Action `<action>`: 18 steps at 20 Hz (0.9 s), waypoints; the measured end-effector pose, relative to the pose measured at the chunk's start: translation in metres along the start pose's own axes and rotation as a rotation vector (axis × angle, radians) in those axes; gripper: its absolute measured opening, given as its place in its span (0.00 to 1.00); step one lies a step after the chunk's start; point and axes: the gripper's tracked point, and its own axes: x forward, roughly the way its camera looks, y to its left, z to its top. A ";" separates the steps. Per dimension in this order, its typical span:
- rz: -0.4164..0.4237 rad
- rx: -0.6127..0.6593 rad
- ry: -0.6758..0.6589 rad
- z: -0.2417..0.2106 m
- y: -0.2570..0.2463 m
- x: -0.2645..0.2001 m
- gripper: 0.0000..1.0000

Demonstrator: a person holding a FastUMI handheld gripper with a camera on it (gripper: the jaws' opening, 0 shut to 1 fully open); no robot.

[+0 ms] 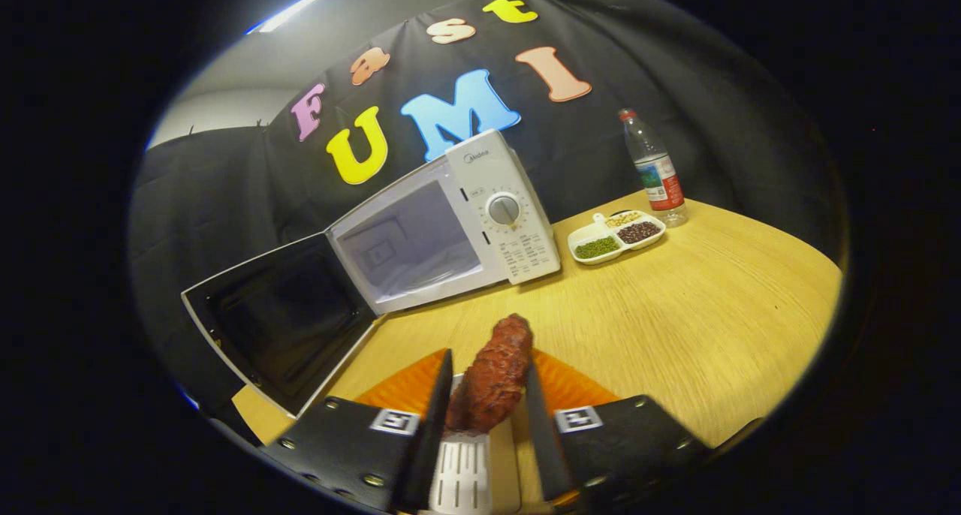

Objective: Open the microwave, put the food inside, and close the microwave door.

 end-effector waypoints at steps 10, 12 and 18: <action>0.046 0.049 -0.061 0.038 0.035 -0.020 0.11; 0.068 0.052 -0.073 0.051 0.052 -0.024 0.11; 0.105 0.060 -0.087 0.072 0.104 0.006 0.11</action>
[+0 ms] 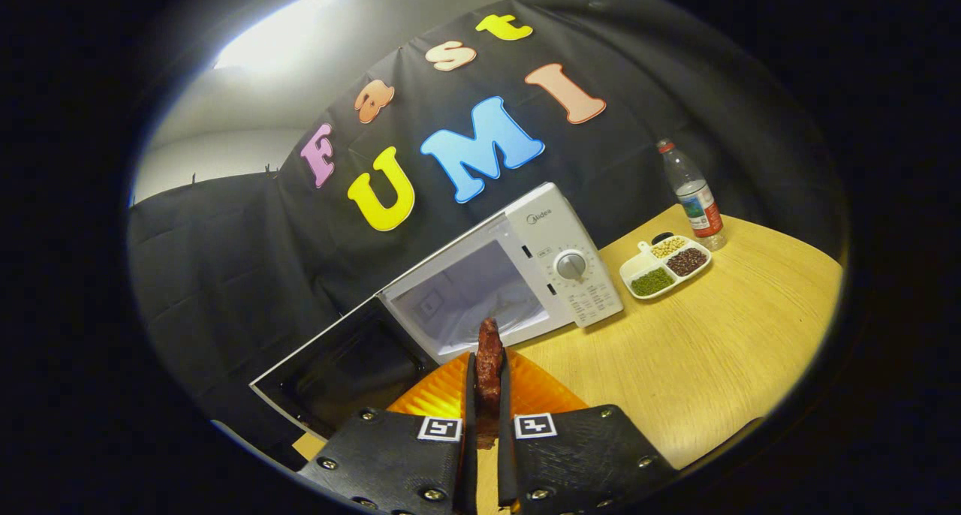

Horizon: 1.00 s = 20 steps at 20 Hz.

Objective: Open the microwave, put the food inside, and close the microwave door.

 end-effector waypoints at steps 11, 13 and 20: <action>-0.063 -0.074 -0.031 -0.009 0.052 0.135 0.11; -0.089 -0.092 -0.054 -0.008 0.054 0.160 0.11; -0.174 -0.069 -0.076 -0.012 0.047 0.251 0.11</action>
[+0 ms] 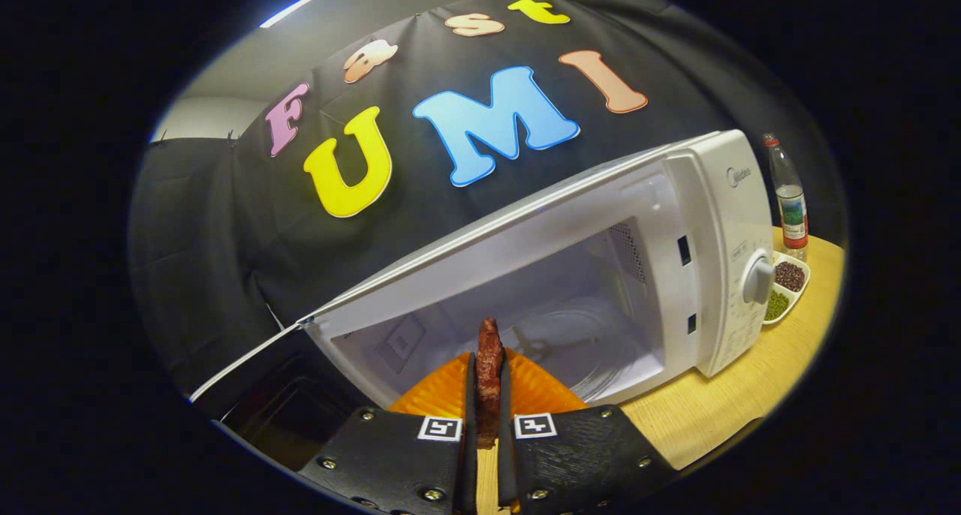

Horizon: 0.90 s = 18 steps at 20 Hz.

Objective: Open the microwave, put the food inside, and close the microwave door.

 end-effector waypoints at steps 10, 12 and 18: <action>-0.118 0.053 -0.093 -0.001 -0.037 0.085 0.19; -0.169 0.012 -0.102 -0.001 -0.054 0.090 0.29; -0.203 -0.156 -0.050 -0.005 -0.066 0.068 0.84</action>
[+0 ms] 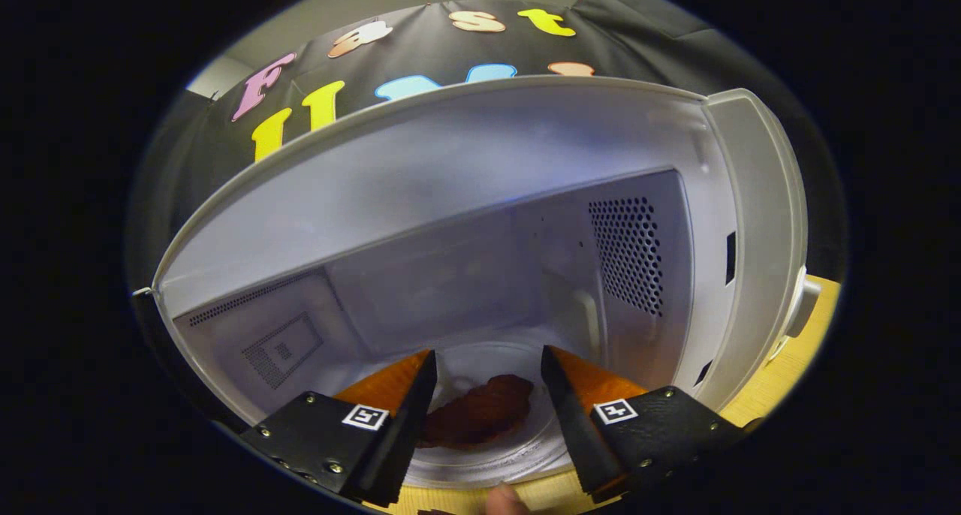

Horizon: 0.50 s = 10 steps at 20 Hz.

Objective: Open the microwave, put the food inside, and close the microwave door.

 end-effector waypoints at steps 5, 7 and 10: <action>0.173 -0.081 0.058 -0.002 0.035 -0.072 0.87; 0.238 -0.123 0.037 0.007 0.044 -0.108 0.86; 0.346 -0.157 0.020 0.020 0.057 -0.170 0.86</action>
